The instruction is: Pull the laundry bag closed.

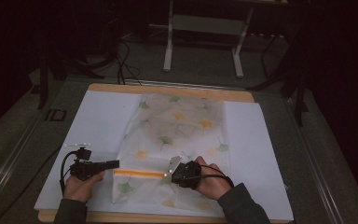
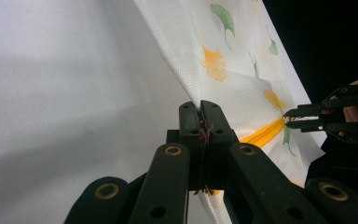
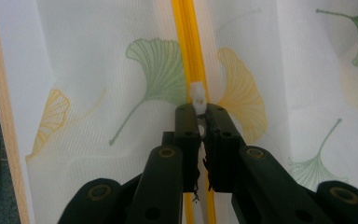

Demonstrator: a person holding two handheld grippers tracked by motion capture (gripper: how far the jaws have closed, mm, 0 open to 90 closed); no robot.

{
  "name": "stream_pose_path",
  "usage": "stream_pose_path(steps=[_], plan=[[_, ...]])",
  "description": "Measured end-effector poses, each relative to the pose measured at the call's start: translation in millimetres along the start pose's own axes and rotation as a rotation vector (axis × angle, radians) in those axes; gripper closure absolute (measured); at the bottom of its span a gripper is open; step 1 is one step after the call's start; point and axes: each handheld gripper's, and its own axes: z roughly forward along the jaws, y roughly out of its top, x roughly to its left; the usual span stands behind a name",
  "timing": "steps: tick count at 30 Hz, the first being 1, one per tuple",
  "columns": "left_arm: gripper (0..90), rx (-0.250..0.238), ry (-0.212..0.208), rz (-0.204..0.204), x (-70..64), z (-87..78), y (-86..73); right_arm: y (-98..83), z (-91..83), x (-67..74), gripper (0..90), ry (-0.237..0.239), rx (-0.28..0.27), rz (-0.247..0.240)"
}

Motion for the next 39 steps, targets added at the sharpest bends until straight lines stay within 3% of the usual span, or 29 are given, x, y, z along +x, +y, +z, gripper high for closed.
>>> stream_pose_path(steps=[39], plan=[[89.2, 0.0, 0.014, 0.003, 0.4, -1.2, -0.3, -24.9, -3.3, 3.5, 84.6, 0.005, 0.012, 0.028]])
